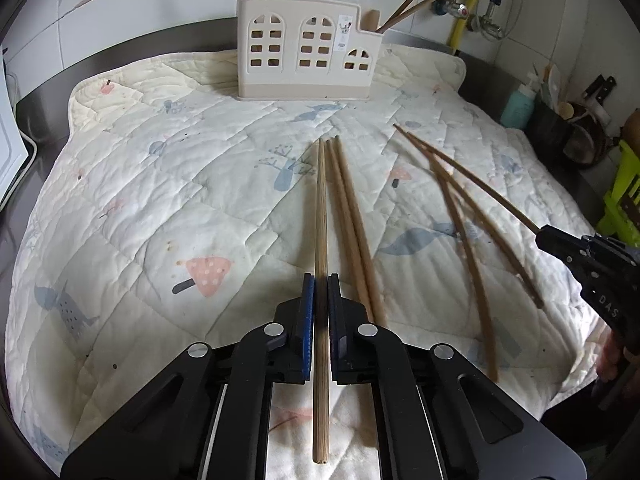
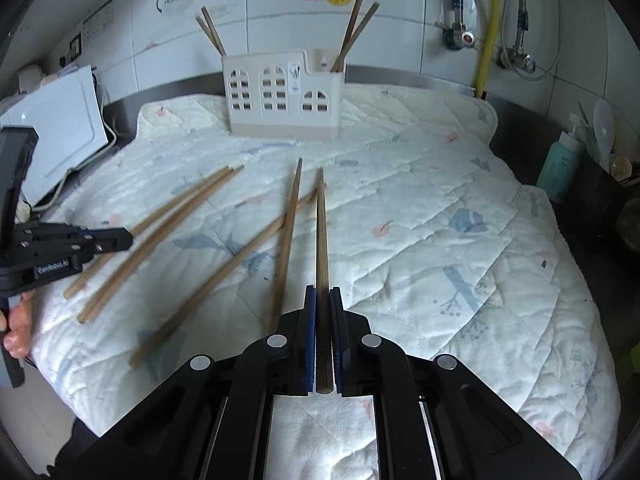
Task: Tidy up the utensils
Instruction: 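Close the right gripper on a chopstick while the left gripper closes on another chopstick, then lift both held chopsticks up toward the white holder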
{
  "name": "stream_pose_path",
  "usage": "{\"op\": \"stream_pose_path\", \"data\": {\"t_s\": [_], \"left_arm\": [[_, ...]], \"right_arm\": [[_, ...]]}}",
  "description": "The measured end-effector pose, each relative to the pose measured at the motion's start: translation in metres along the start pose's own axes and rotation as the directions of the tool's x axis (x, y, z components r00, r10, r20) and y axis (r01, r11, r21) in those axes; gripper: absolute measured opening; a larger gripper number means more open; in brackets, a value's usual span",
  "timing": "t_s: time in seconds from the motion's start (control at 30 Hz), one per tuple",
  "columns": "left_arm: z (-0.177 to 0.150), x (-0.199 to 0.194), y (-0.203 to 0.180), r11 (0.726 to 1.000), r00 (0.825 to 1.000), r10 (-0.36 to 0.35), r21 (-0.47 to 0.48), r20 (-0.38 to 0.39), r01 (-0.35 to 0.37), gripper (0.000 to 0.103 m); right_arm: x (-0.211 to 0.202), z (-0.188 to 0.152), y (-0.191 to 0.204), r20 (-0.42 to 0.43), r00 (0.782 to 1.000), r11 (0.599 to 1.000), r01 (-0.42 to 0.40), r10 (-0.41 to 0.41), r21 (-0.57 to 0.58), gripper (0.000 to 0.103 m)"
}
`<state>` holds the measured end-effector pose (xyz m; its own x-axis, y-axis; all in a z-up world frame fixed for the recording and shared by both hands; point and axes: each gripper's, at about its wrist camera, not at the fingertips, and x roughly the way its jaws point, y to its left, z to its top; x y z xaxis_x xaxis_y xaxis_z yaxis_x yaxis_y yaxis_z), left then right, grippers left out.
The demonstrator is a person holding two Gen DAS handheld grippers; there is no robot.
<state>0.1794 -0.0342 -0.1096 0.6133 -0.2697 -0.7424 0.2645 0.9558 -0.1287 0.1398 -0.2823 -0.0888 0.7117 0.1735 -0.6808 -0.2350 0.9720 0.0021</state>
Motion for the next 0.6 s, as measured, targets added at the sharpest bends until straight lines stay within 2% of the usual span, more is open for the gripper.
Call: {"op": "stream_pose_path", "data": {"t_s": [0.17, 0.6], "left_arm": [[-0.004, 0.005, 0.001, 1.000, 1.000, -0.017, -0.002, -0.026, 0.017, 0.006], [-0.006, 0.004, 0.002, 1.000, 1.000, -0.020, -0.015, -0.008, 0.020, 0.005]], "right_arm": [[-0.017, 0.009, 0.002, 0.041, 0.999, 1.000, -0.015, 0.015, 0.009, 0.006], [-0.036, 0.023, 0.006, 0.091, 0.996, 1.000, -0.023, 0.021, 0.012, 0.006]]}}
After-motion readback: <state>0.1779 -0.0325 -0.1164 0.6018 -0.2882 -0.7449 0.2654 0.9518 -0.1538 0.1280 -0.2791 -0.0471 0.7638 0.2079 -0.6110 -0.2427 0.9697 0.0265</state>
